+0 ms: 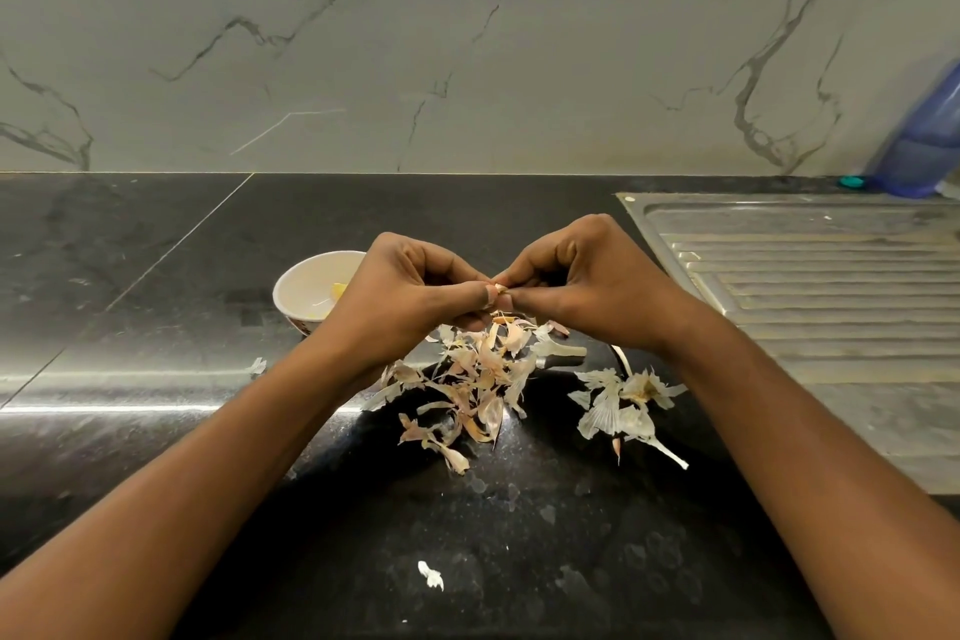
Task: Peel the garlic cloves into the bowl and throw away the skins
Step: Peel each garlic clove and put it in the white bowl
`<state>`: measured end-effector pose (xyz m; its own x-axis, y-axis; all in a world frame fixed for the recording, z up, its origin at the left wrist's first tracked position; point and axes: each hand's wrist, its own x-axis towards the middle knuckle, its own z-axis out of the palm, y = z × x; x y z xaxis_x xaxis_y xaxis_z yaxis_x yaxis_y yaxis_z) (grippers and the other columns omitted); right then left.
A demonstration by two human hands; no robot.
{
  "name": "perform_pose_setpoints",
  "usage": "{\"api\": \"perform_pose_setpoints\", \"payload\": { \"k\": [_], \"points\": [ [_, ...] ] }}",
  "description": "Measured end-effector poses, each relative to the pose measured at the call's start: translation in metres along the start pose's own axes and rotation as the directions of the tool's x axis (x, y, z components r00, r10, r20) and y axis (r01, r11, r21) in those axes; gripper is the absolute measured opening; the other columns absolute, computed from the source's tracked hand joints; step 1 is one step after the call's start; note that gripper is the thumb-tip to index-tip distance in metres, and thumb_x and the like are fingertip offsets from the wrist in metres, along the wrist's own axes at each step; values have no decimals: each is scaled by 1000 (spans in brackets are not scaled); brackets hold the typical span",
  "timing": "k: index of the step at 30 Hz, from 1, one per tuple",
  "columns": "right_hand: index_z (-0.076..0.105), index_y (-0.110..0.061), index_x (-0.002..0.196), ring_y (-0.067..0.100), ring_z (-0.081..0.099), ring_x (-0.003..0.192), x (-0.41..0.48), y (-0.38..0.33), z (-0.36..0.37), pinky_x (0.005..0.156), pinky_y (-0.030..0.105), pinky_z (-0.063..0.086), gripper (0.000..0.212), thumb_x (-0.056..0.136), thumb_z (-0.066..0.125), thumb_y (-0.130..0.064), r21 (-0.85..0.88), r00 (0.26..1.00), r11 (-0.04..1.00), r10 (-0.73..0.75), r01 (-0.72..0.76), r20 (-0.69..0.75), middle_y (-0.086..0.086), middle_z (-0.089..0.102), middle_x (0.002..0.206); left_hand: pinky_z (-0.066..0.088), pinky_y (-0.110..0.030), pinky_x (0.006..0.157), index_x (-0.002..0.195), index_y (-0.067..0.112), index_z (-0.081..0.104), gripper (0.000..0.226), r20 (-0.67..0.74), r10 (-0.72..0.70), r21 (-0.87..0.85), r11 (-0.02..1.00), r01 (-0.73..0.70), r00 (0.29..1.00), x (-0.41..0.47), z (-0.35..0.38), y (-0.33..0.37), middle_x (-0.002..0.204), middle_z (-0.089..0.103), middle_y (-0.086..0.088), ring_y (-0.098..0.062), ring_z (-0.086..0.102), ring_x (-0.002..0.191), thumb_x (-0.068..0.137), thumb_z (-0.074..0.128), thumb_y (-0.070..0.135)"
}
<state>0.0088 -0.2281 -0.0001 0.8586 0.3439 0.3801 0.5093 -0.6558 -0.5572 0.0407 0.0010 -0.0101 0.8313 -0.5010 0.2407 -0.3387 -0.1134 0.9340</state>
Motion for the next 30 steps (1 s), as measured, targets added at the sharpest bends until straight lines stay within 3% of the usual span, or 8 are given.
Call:
{"api": "perform_pose_setpoints", "payload": {
  "k": [9,18,25,30],
  "points": [
    [85,-9,103,5,70,62,0,-1,4,57,15,53,11,93,83,-11,6,1000,1000,-23,23,14,-10,76,76,67,-36,69,88,-2,80,5,-43,71,67,995,-68,997,0,2,-3,76,77,-17,-37,76,72,87,80,3],
    [84,-11,106,18,76,70,0,-2,3,66,38,67,15,91,85,-15,97,999,995,8,-3,-47,-1,80,82,65,-35,67,91,-1,79,3,-87,101,48,994,-97,991,2,4,-5,78,78,-16,-30,76,69,90,78,2],
    [81,-5,108,22,80,79,0,-1,-7,74,31,66,20,90,85,-12,266,989,962,89,-56,-114,6,82,90,64,-30,66,93,-1,77,6,-96,46,20,999,-44,994,3,8,-5,78,77,-16,-27,76,69,92,75,5],
    [82,-9,106,18,80,80,-1,0,-5,76,32,67,17,90,86,-14,176,994,982,83,-71,-64,1,82,89,66,-34,72,97,2,79,6,-94,42,-4,999,-42,995,3,5,-3,83,79,-14,-32,78,77,93,75,5]
  ]
}}
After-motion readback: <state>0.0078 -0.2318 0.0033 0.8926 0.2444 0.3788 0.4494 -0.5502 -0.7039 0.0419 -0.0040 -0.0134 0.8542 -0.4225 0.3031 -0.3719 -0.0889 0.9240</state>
